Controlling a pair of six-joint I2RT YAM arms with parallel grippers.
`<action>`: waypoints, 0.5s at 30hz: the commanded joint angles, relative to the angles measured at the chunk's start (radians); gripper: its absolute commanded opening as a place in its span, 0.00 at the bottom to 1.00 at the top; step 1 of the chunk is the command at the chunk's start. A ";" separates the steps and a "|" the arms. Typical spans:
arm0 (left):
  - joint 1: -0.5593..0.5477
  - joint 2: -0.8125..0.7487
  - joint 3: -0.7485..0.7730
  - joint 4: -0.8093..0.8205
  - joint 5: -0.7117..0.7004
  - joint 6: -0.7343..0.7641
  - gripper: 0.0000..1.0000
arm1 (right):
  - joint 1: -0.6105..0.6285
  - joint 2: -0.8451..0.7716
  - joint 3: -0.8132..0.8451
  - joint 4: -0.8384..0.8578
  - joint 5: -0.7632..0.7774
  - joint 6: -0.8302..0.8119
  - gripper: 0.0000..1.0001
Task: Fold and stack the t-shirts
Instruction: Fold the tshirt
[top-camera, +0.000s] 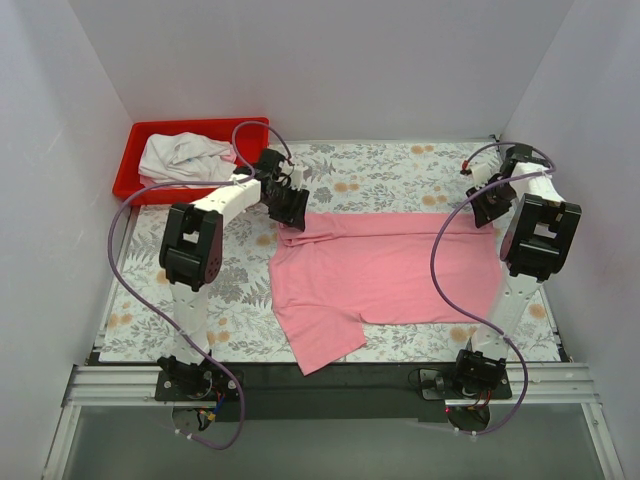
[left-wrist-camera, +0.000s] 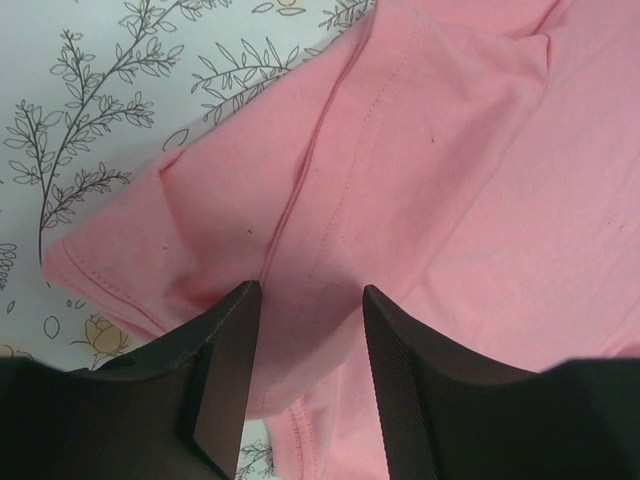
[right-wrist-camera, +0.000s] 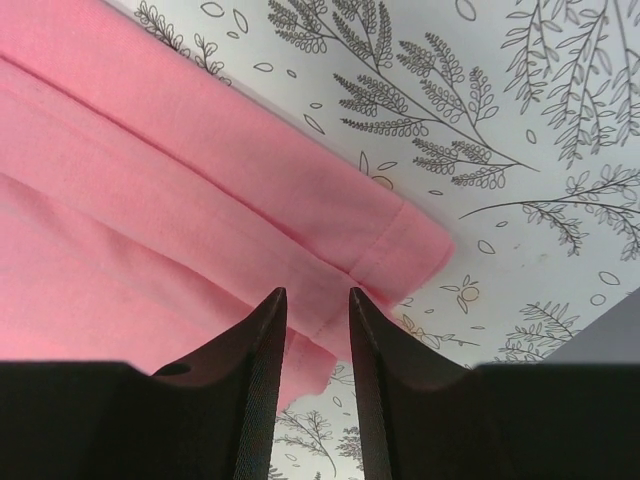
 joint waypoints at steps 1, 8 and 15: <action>-0.010 0.004 0.060 -0.020 -0.010 0.018 0.42 | -0.005 -0.027 0.046 -0.020 -0.015 0.002 0.39; -0.021 0.004 0.091 -0.090 0.135 0.033 0.30 | -0.006 -0.037 0.064 -0.028 -0.018 0.002 0.39; -0.037 -0.046 0.049 -0.088 0.161 0.042 0.11 | -0.003 -0.053 0.115 -0.082 -0.090 0.014 0.40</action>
